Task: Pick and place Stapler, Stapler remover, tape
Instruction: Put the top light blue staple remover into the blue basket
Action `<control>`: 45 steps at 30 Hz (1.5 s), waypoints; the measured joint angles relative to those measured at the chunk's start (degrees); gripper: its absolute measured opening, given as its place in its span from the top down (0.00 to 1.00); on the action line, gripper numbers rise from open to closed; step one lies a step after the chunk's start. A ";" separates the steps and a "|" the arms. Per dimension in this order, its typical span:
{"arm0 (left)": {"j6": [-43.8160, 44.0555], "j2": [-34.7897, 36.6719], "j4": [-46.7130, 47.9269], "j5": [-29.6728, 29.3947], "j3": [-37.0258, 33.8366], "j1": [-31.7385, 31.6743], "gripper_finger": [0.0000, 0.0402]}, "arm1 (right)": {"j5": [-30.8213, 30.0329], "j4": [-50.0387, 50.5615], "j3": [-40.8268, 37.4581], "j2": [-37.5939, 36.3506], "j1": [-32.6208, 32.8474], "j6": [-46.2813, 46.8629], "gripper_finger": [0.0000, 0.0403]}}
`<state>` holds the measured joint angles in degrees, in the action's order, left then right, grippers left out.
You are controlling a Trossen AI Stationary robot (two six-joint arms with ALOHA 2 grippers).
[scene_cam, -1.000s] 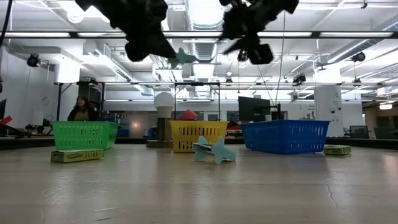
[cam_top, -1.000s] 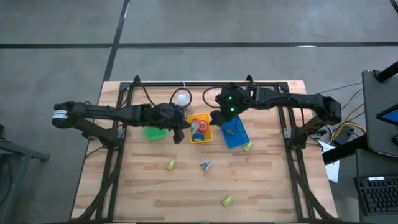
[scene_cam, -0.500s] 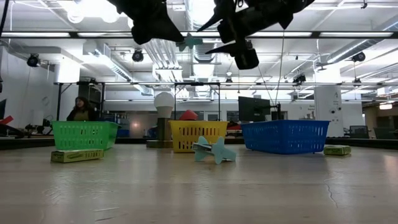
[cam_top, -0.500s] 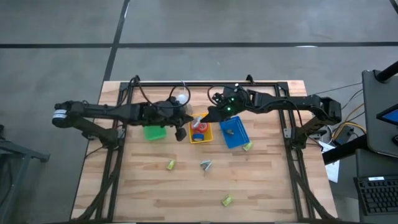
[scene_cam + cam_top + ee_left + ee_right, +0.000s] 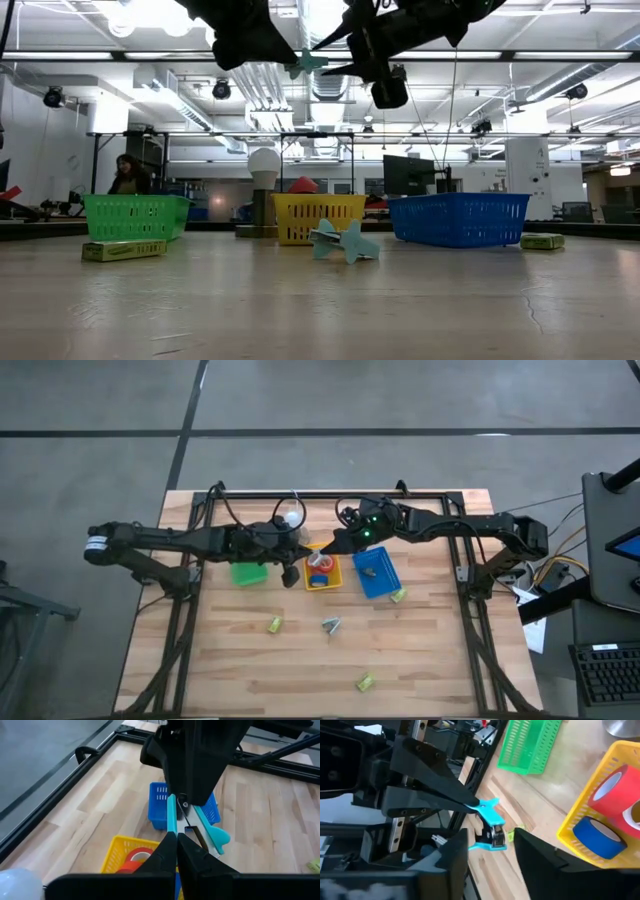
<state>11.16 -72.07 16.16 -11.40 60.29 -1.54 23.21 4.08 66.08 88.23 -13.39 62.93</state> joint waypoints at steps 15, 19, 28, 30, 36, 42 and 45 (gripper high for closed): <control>0.26 0.10 -3.00 -0.06 0.50 0.00 0.92 | 1.18 0.26 0.00 0.02 0.00 -1.21 0.92; 2.19 0.11 -2.63 -0.04 0.50 0.00 0.87 | 2.30 1.63 0.00 0.00 -0.02 -1.18 0.92; 2.44 0.18 -2.58 5.75 0.48 -0.01 0.72 | 3.43 27.77 0.00 -2.89 0.00 -4.95 0.91; 2.24 -0.26 -2.49 8.85 0.47 0.00 0.71 | 3.39 35.97 0.00 -3.65 -0.06 -7.12 0.91; 3.01 -3.66 -2.25 12.78 0.44 -0.02 0.71 | -3.11 53.54 -0.13 -4.59 -1.47 -12.11 0.91; 5.43 -11.92 -2.71 25.31 0.42 0.26 0.72 | -3.83 50.93 -2.99 -2.34 -1.70 -12.45 0.91; 7.41 -16.46 -2.77 30.78 0.42 0.26 0.72 | -3.89 51.05 -5.06 -1.00 -1.73 -12.61 0.91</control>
<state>18.57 -88.53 13.39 19.38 60.71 -1.28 19.32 55.13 61.02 87.22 -15.11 50.32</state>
